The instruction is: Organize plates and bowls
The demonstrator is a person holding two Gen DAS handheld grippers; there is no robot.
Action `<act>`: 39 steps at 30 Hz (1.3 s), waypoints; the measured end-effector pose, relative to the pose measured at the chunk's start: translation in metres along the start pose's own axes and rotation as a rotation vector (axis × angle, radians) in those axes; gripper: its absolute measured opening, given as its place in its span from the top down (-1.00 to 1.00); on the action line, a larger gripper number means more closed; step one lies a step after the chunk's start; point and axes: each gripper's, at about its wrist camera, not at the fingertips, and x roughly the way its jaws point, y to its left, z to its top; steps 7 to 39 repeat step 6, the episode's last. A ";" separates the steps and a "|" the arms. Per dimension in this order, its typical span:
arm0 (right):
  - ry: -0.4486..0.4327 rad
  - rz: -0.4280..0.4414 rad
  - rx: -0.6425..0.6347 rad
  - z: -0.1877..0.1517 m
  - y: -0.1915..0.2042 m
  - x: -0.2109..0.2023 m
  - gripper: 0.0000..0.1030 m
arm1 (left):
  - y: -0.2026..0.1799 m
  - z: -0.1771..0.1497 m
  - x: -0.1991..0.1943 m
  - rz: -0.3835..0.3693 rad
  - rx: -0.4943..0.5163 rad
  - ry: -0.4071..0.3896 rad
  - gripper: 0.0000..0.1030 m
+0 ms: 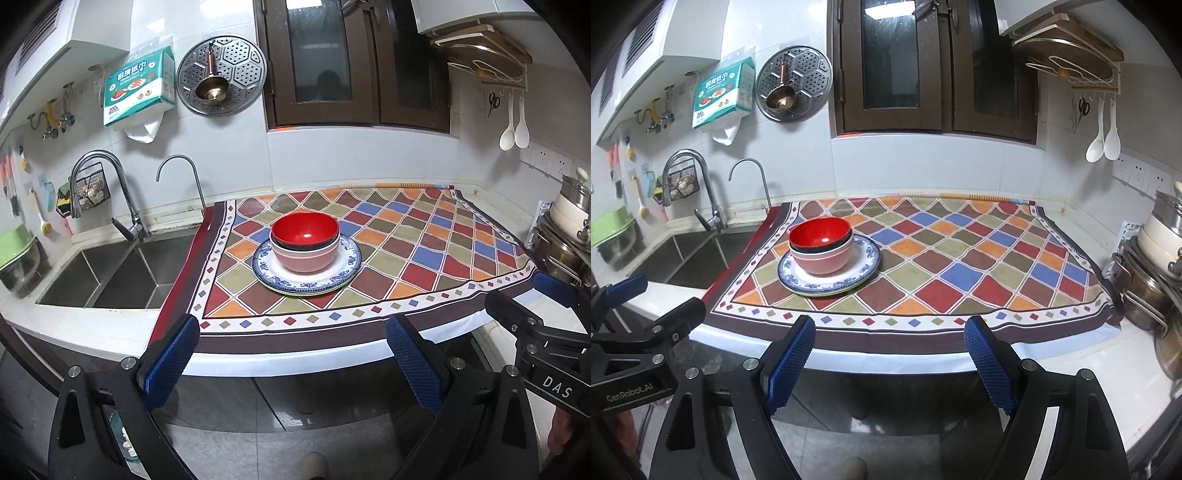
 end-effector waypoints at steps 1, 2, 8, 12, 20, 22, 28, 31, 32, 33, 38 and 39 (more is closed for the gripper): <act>-0.002 -0.002 0.001 0.000 0.000 0.000 -0.62 | 0.000 0.000 0.000 -0.005 -0.001 0.002 -1.00; -0.003 -0.004 0.002 0.000 -0.001 -0.001 -0.62 | 0.000 0.001 0.000 -0.010 -0.002 0.004 -1.00; -0.006 -0.010 0.003 -0.001 -0.001 -0.001 -0.62 | 0.001 0.003 0.001 -0.005 -0.007 0.002 -1.00; -0.006 -0.010 0.003 -0.001 -0.001 -0.001 -0.62 | 0.001 0.003 0.001 -0.005 -0.007 0.002 -1.00; -0.006 -0.010 0.003 -0.001 -0.001 -0.001 -0.62 | 0.001 0.003 0.001 -0.005 -0.007 0.002 -1.00; -0.006 -0.010 0.003 -0.001 -0.001 -0.001 -0.62 | 0.001 0.003 0.001 -0.005 -0.007 0.002 -1.00; -0.006 -0.010 0.003 -0.001 -0.001 -0.001 -0.62 | 0.001 0.003 0.001 -0.005 -0.007 0.002 -1.00; -0.006 -0.010 0.003 -0.001 -0.001 -0.001 -0.62 | 0.001 0.003 0.001 -0.005 -0.007 0.002 -1.00; -0.006 -0.010 0.003 -0.001 -0.001 -0.001 -0.62 | 0.001 0.003 0.001 -0.005 -0.007 0.002 -1.00; -0.006 -0.010 0.003 -0.001 -0.001 -0.001 -0.62 | 0.001 0.003 0.001 -0.005 -0.007 0.002 -1.00; -0.006 -0.010 0.003 -0.001 -0.001 -0.001 -0.62 | 0.001 0.003 0.001 -0.005 -0.007 0.002 -1.00; -0.006 -0.010 0.003 -0.001 -0.001 -0.001 -0.62 | 0.001 0.003 0.001 -0.005 -0.007 0.002 -1.00</act>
